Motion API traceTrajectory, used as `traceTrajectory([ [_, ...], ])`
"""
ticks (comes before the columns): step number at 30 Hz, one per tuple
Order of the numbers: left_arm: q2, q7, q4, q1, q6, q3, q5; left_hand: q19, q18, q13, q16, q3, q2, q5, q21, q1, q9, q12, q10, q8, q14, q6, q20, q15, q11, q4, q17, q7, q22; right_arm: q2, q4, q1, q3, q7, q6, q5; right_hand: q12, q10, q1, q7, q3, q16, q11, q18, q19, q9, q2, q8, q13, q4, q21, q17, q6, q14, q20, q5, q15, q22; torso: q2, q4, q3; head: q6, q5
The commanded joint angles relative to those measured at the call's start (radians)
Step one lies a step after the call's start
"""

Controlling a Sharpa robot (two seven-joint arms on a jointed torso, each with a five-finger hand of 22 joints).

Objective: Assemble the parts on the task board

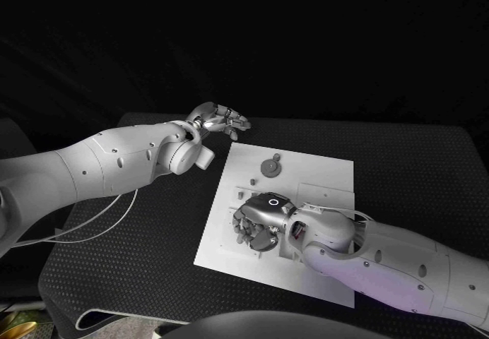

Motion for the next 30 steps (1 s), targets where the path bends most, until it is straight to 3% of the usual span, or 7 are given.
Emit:
traceTrajectory([
  [1, 0.002, 0.006, 0.002, 0.001, 0.014, 0.001, 0.006, 0.006, 0.004, -0.002, -0.002, 0.001, 0.004, -0.005, -0.005, 0.001, -0.001, 0.001, -0.004, 0.004, -0.010, -0.005, -0.002, 0.000, 0.003, 0.006, 0.001, 0.000, 0.001, 0.001, -0.001, -0.002, -0.001, -0.014, 0.008, -0.033, 0.003, -0.002, 0.000, 0.000, 0.001, 0.003, 0.001, 0.014, -0.007, 0.009, 0.006, 0.003, 0.002, -0.007, 0.006, -0.002, 0.009, -0.002, -0.003, -0.001, -0.007, 0.024, 0.000, -0.0005, -0.0005, 0.000, 0.000],
  [9, 0.002, 0.004, 0.002, 0.001, 0.014, 0.001, 0.006, 0.006, 0.004, -0.002, -0.002, 0.001, 0.003, -0.005, -0.006, 0.001, -0.001, 0.001, -0.004, 0.004, -0.010, -0.005, -0.002, 0.001, 0.003, 0.006, 0.002, 0.000, 0.001, 0.000, 0.004, -0.002, -0.013, -0.016, 0.064, -0.045, 0.002, -0.002, 0.000, 0.000, 0.001, 0.003, 0.001, 0.014, -0.007, 0.010, 0.004, 0.003, 0.003, -0.008, 0.007, -0.002, 0.009, -0.002, -0.003, -0.001, -0.007, 0.024, 0.000, -0.0005, -0.0008, -0.002, 0.000],
  [18, 0.002, 0.004, 0.002, 0.001, 0.014, 0.001, 0.006, 0.006, 0.004, -0.003, -0.002, 0.001, 0.003, -0.005, -0.006, 0.001, -0.001, 0.001, -0.005, 0.004, -0.010, -0.004, -0.002, 0.001, 0.003, 0.006, 0.002, 0.000, 0.002, 0.005, 0.006, -0.002, -0.023, -0.020, 0.057, -0.054, 0.002, -0.003, -0.001, 0.000, 0.002, 0.004, 0.001, 0.014, -0.008, 0.010, 0.004, 0.003, 0.004, -0.008, 0.008, -0.003, 0.009, -0.002, -0.003, -0.001, -0.007, 0.024, 0.000, -0.0003, -0.0004, -0.002, 0.000],
  [24, 0.003, 0.004, 0.002, 0.001, 0.015, 0.001, 0.006, 0.006, 0.004, -0.003, -0.003, 0.001, 0.003, -0.005, -0.007, 0.001, -0.001, 0.001, -0.005, 0.005, -0.010, -0.004, -0.002, 0.001, 0.003, 0.006, 0.002, -0.001, 0.002, 0.017, 0.001, -0.002, -0.039, -0.021, 0.052, -0.055, 0.002, -0.003, -0.001, 0.000, 0.002, 0.004, 0.001, 0.014, -0.008, 0.011, 0.004, 0.003, 0.005, -0.008, 0.009, -0.003, 0.009, -0.002, -0.003, -0.001, -0.007, 0.024, 0.000, 0.0004, -0.0005, -0.002, -0.001],
  [30, 0.002, 0.002, 0.002, 0.001, 0.018, 0.001, 0.006, 0.006, 0.004, -0.003, -0.003, 0.001, 0.003, -0.005, -0.007, 0.001, -0.001, 0.001, -0.005, 0.005, -0.011, -0.004, -0.002, 0.001, 0.003, 0.006, 0.002, -0.001, 0.002, 0.020, -0.004, -0.002, -0.043, -0.020, 0.040, -0.049, 0.000, -0.006, -0.003, 0.001, 0.003, 0.003, 0.002, 0.014, -0.011, 0.011, 0.003, 0.001, 0.007, -0.007, 0.009, -0.005, 0.007, -0.004, -0.002, -0.001, -0.006, 0.023, 0.000, 0.0005, -0.0005, -0.003, -0.002],
])
